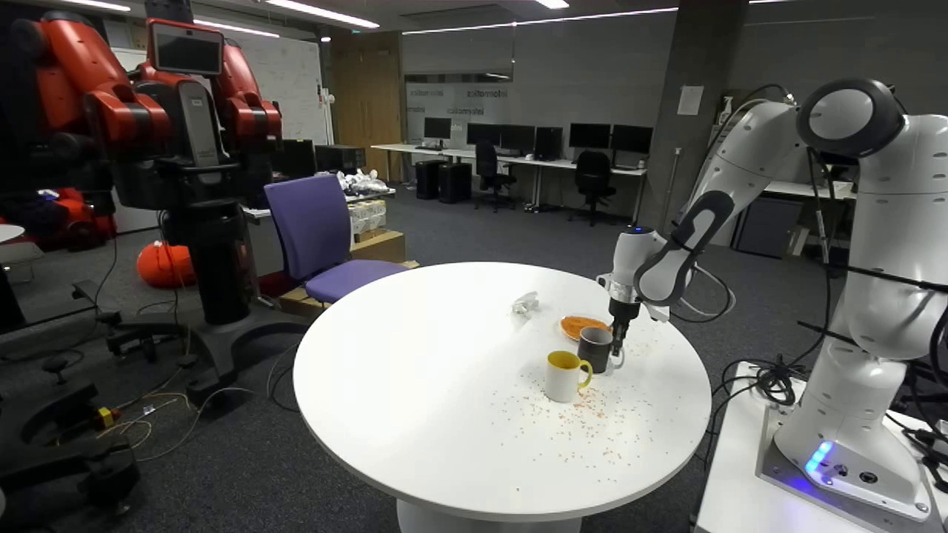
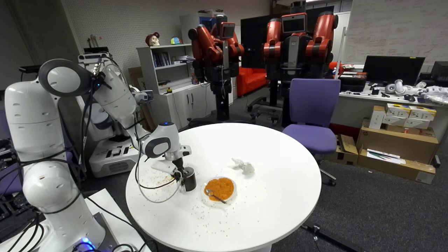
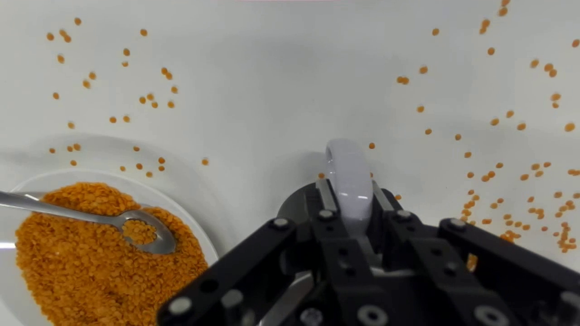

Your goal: Empty the content of the black mug onto the plate

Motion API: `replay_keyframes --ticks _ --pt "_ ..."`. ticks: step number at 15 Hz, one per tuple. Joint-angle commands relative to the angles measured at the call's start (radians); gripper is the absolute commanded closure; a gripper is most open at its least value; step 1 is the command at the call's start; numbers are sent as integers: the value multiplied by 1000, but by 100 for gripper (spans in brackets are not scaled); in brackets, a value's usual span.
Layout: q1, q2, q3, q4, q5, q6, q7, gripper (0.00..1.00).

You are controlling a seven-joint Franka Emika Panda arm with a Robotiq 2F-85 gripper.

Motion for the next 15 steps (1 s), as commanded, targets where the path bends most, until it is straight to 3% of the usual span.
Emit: replay_keyframes --ticks 1,6,10,15 --pt "-13 -38 10 -7 3 -33 0 95" --pt "-24 -89 21 -7 36 -86 -23 95" --pt "-19 -217 12 11 59 -303 -50 95" --pt "-22 -346 -23 69 -37 -525 -1 95"
